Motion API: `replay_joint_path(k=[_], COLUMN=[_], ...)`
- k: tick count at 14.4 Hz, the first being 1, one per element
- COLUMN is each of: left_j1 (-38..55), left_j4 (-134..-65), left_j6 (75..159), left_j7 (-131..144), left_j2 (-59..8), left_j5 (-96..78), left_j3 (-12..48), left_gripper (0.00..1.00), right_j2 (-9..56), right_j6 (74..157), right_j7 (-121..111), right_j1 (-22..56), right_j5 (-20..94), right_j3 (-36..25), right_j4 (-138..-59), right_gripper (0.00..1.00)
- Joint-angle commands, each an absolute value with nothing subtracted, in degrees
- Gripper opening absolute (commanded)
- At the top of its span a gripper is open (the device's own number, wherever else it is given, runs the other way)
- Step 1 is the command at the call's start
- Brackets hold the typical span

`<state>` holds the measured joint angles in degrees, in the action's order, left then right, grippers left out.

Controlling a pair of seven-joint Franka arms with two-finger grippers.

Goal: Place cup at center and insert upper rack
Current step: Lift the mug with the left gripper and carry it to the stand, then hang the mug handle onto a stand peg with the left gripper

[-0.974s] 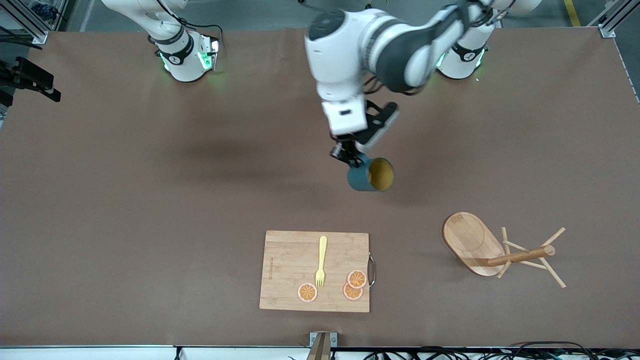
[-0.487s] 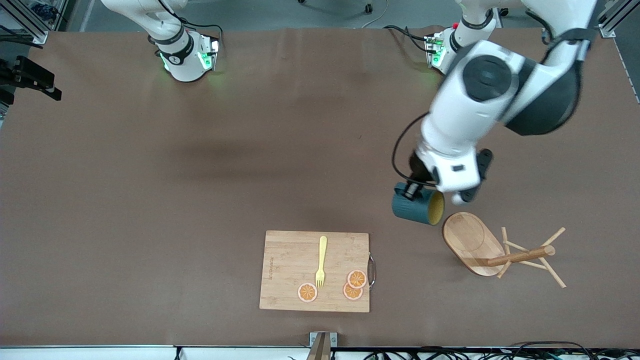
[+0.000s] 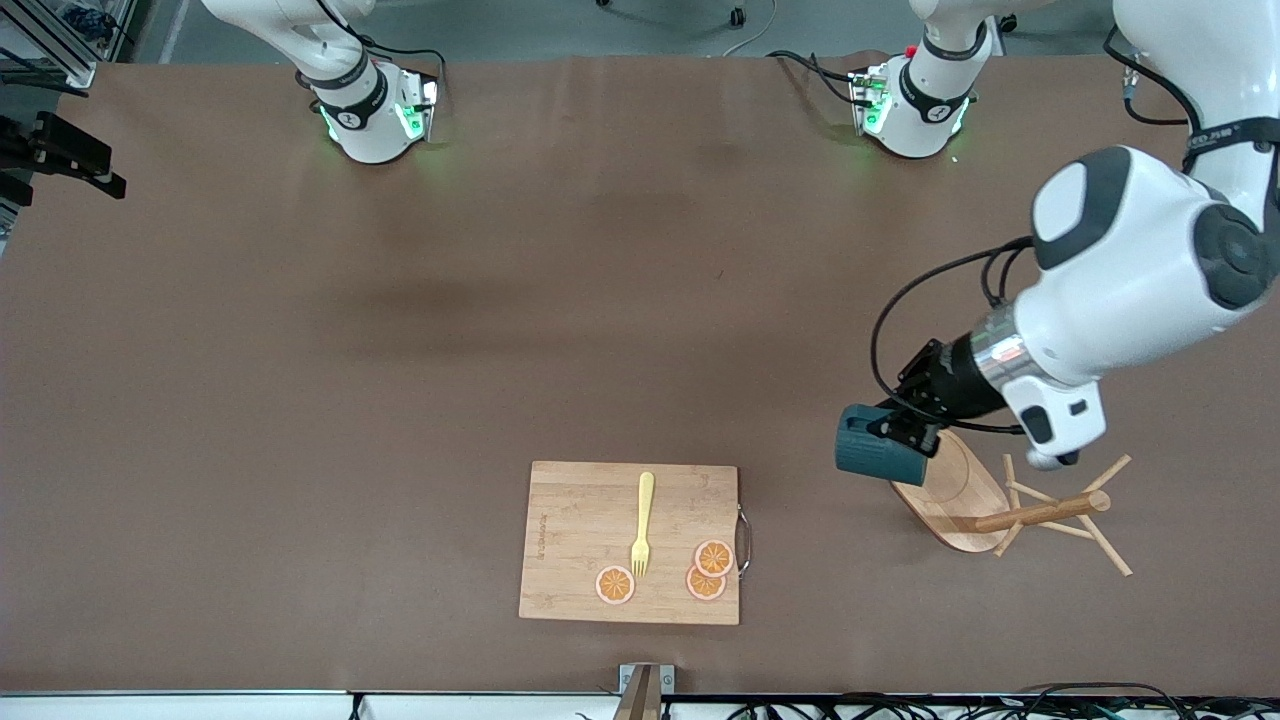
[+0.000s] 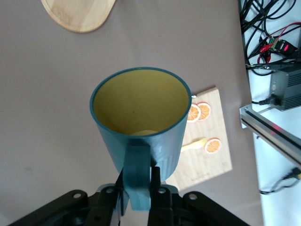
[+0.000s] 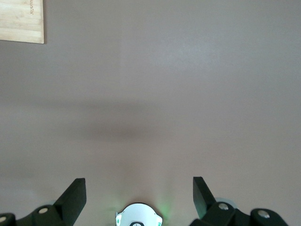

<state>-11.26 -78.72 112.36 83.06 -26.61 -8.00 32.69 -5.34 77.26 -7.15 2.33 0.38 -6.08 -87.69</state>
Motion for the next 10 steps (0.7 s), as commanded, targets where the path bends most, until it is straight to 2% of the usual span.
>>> replay_joint_path(k=[1,10], left_j1=[-14.4,-21.1], left_j4=[-77.6,-77.6], left_j6=[112.6,112.6], left_j7=[80.3,76.2], left_j2=[-27.8,-30.6], left_j5=[-13.6,-18.2], left_j3=[33.0,33.0], left_gripper=[0.01,0.01], right_j2=[-7.3,-7.3], right_j6=[78.3,79.5], right_j7=[-6.3,-6.3], right_j1=[0.2,-0.2], right_j5=[0.7,0.7], right_j3=[-5.5,-4.6], right_j4=[-89.9,-89.7], right_gripper=[1.0,1.0])
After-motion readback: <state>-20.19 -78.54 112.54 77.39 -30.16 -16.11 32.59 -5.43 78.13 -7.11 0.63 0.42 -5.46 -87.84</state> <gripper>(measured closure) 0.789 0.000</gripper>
